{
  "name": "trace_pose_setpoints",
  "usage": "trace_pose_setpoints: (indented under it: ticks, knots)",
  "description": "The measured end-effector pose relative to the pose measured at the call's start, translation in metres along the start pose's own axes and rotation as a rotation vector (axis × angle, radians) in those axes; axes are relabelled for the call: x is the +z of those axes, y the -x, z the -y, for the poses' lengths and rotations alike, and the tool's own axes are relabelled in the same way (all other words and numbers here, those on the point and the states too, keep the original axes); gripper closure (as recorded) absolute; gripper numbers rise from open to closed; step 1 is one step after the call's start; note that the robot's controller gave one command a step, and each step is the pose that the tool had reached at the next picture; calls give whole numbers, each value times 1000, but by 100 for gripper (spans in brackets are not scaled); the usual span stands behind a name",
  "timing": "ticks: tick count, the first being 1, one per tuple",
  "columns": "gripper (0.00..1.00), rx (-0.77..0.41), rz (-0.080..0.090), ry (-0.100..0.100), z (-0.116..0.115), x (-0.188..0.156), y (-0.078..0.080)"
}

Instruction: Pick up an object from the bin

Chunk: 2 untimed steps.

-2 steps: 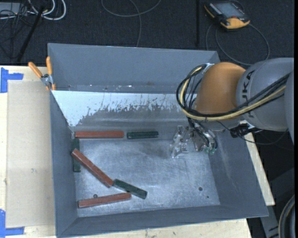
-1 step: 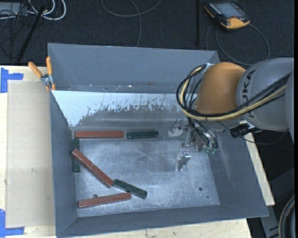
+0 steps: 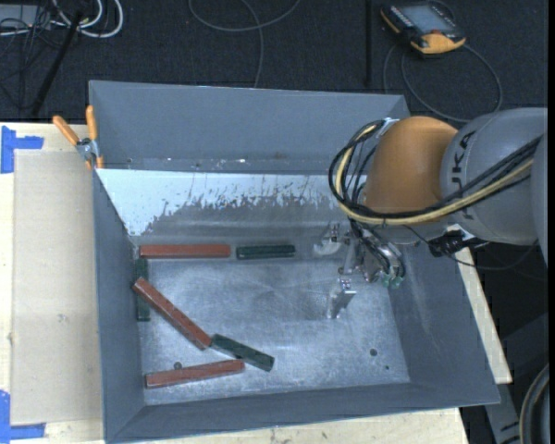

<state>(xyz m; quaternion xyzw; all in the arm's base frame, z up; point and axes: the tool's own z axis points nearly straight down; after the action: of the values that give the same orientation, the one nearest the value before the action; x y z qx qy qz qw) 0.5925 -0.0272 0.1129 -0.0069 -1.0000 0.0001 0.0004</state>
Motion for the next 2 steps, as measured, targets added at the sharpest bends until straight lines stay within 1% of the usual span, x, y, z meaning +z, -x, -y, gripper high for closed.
trace_pose_setpoints:
  ticks: [1,2]
  knots:
    - [0,-40,1,0,-8,23,-1]
    - [0,-68,-2,-7,-34,36,12]
